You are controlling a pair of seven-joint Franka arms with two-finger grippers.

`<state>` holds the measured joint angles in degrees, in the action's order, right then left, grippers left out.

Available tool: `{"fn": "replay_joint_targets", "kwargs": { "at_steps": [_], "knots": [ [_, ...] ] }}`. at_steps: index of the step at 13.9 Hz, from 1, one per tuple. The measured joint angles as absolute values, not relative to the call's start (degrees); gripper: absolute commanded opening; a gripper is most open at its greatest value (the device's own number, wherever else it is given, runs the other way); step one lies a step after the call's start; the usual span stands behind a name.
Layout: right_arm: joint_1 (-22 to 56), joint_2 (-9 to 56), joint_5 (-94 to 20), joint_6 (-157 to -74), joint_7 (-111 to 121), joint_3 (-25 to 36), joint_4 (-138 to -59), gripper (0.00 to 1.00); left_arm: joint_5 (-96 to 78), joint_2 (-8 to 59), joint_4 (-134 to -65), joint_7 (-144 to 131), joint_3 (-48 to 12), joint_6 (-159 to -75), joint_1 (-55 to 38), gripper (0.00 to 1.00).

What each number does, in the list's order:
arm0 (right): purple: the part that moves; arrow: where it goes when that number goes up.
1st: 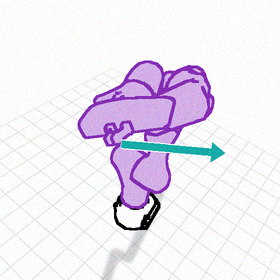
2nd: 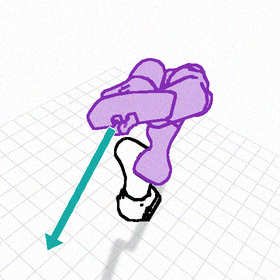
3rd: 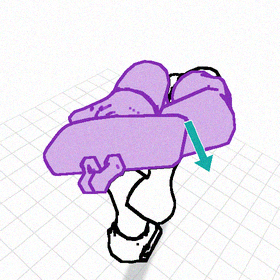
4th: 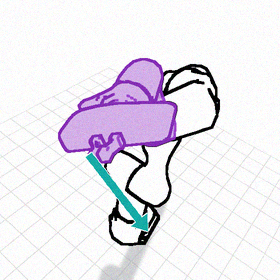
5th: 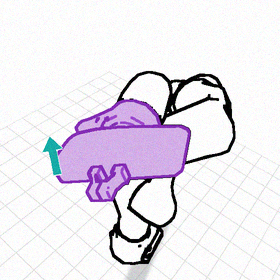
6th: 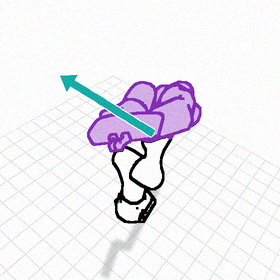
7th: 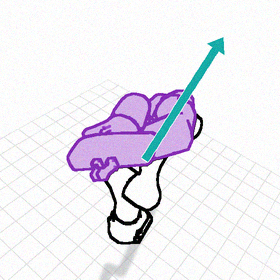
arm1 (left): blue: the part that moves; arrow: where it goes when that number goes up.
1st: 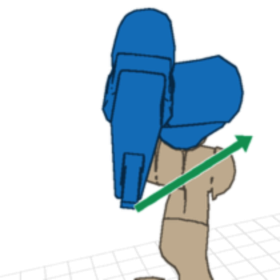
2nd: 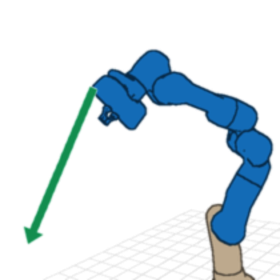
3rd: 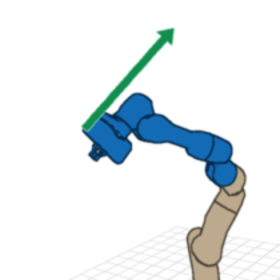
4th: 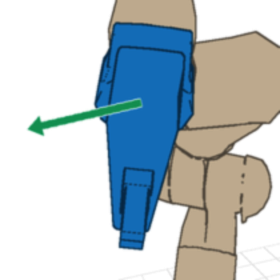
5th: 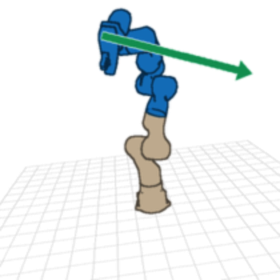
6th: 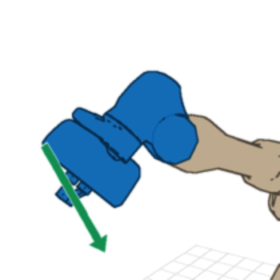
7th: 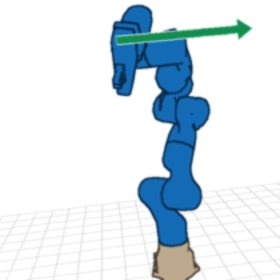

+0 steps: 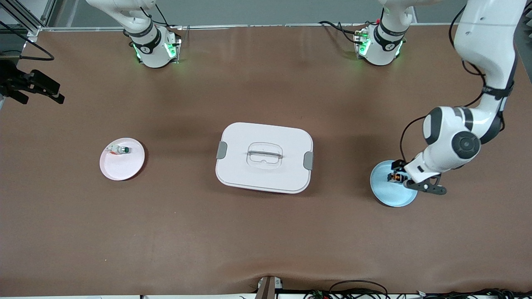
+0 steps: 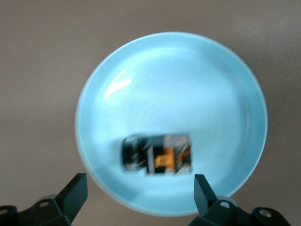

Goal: Transfer orange switch to right arm and place
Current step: 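Lower the left gripper and grasp the black-orange switch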

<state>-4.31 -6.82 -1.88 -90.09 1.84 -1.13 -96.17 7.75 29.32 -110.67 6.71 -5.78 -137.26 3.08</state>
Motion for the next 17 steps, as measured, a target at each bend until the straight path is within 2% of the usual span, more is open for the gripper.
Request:
{"fn": "replay_joint_targets", "kwargs": {
  "at_steps": [3,17],
  "knots": [
    [-4.3,-6.8,-1.9,-90.1,1.8,-1.1,-96.2,1.0,7.7,32.1,-108.8,6.2,-5.8,-137.4,2.5,1.0],
    [-4.3,-6.8,-0.4,-90.1,-2.8,-0.9,-96.8,1.0,7.7,34.5,-108.5,4.4,-5.8,-138.2,3.1,1.0]
  ]
}}
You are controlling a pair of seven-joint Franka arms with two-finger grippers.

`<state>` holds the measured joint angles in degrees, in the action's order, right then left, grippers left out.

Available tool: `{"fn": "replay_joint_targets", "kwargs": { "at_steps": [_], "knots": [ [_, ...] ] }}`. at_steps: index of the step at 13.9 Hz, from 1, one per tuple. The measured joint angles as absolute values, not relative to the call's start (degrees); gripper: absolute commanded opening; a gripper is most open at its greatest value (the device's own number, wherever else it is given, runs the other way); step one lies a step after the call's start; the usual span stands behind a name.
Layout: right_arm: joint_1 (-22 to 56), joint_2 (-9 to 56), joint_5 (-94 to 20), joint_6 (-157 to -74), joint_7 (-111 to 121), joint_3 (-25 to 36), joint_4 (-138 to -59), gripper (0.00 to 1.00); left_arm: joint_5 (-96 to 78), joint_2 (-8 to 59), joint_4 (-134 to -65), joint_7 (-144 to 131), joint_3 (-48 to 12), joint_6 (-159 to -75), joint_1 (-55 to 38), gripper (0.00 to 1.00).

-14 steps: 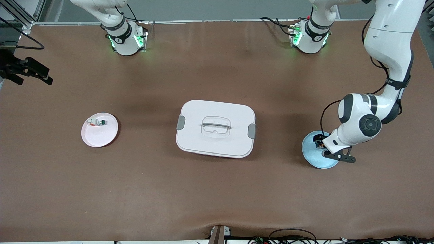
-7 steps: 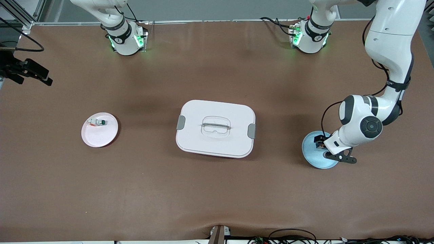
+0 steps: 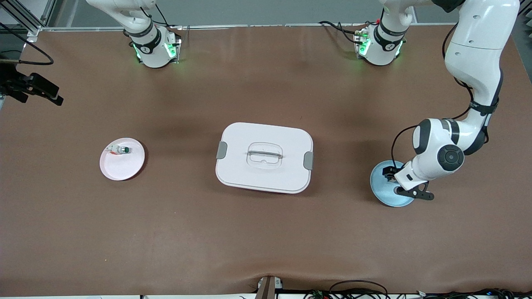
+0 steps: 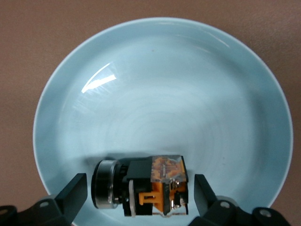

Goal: Transfer orange switch to right arm and place
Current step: 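Lower the left gripper and grasp the black-orange switch, then lift the switch with the left gripper and carry it over the box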

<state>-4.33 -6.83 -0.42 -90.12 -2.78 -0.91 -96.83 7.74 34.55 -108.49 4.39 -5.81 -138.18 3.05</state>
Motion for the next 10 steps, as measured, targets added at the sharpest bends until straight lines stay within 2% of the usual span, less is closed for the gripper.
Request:
{"fn": "replay_joint_targets", "kwargs": {
  "at_steps": [1,2,3,5,6,10],
  "knots": [
    [-4.3,-6.8,-0.3,-90.1,-2.8,-0.9,-97.1,1.0,7.7,34.7,-108.5,4.4,-5.8,-138.2,3.1,1.0],
    [-4.3,-6.8,-0.2,-90.1,-2.8,-0.9,-97.3,1.0,7.7,34.8,-108.5,4.3,-5.8,-138.2,3.1,0.64],
    [-4.3,-6.8,-0.1,-90.1,-2.8,-0.9,-97.3,1.0,7.7,34.8,-108.5,4.1,-5.8,-138.2,3.1,0.46],
    [-4.3,-6.8,-0.1,-90.1,-2.8,-0.9,-97.3,1.0,7.7,34.8,-108.5,4.0,-5.8,-138.2,3.1,0.25],
    [-4.3,-6.8,-0.1,-90.1,-2.8,-0.9,-97.3,1.0,7.7,34.8,-108.4,3.8,-5.8,-138.2,3.1,0.22],
    [-4.3,-6.8,-0.1,-90.1,-3.0,-0.9,-97.3,1.0,7.7,34.7,-107.9,2.3,-5.8,-138.2,3.1,0.23]
  ]
}}
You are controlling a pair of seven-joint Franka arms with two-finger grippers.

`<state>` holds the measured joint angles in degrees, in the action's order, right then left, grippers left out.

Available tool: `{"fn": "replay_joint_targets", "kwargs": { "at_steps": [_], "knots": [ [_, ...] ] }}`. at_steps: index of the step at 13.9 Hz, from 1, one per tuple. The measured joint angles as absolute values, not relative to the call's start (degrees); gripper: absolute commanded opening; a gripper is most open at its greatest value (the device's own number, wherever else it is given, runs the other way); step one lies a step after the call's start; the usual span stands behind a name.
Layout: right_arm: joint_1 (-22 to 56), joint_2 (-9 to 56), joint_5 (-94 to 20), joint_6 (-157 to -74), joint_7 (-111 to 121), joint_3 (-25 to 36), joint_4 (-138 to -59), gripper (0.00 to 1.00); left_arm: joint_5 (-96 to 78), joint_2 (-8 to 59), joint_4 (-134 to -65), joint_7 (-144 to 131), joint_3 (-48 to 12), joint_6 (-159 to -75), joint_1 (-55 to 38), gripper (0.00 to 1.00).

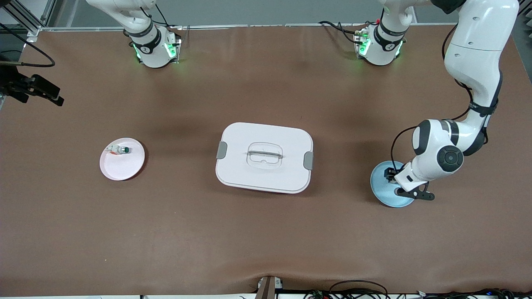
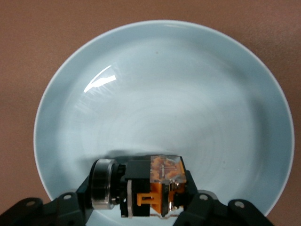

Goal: Transfer orange switch to right arm and place
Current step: 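Lift the switch with the left gripper and carry it over the box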

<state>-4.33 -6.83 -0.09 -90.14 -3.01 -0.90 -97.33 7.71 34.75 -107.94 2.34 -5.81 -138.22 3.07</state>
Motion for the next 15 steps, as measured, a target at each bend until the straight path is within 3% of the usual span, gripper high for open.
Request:
{"fn": "replay_joint_targets", "kwargs": {
  "at_steps": [7,15],
  "knots": [
    [-4.3,-6.9,-0.2,-90.3,-4.9,-0.9,-97.3,1.0,4.4,31.1,-106.3,1.9,-5.8,-133.6,3.3,0.24],
    [-4.3,-6.9,-1.3,-90.4,-5.2,-0.8,-97.3,1.0,-0.2,27.8,-94.3,-7.3,-5.9,-112.2,3.2,0.24]
  ]
}}
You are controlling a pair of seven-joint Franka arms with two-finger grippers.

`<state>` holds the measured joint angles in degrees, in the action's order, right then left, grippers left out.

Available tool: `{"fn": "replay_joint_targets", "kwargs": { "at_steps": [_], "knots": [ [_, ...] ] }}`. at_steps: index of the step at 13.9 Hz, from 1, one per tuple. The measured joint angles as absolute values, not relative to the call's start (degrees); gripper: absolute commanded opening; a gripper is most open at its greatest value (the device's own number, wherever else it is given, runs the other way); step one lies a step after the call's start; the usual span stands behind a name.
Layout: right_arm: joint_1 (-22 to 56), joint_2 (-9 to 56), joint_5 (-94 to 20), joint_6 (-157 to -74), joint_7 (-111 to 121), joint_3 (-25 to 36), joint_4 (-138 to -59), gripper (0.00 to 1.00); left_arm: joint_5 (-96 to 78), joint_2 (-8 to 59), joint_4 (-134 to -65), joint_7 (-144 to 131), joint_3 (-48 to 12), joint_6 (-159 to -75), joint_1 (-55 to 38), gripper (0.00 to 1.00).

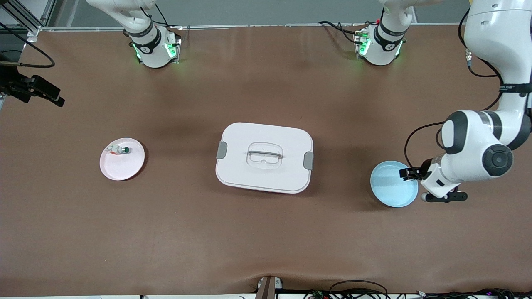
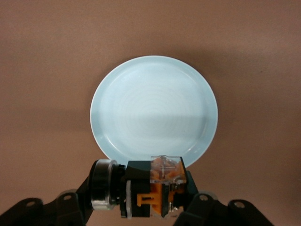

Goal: Transfer orange switch to right arm and place
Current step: 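Lift the switch with the left gripper and carry it over the box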

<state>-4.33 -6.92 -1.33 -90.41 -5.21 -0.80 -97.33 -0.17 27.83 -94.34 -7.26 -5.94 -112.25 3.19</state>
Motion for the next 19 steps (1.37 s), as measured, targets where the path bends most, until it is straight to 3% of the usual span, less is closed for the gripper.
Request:
{"fn": "replay_joint_targets", "kwargs": {
  "at_steps": [9,15,19],
  "knots": [
    [-4.3,-6.9,-1.5,-90.4,-5.2,-0.8,-97.3,1.0,-16.5,18.7,-91.3,-28.9,-12.7,-103.9,3.0,0.24],
    [-4.3,-7.0,-1.5,-90.5,-5.2,-0.9,-96.5,1.0,-17.9,16.6,-89.6,-60.8,-24.1,-104.3,2.5,0.24],
    [-4.3,-6.9,-1.5,-90.4,-5.2,-0.9,-96.5,1.0,-17.9,16.7,-89.5,-76.9,-27.7,-111.1,-2.1,0.24]
  ]
}}
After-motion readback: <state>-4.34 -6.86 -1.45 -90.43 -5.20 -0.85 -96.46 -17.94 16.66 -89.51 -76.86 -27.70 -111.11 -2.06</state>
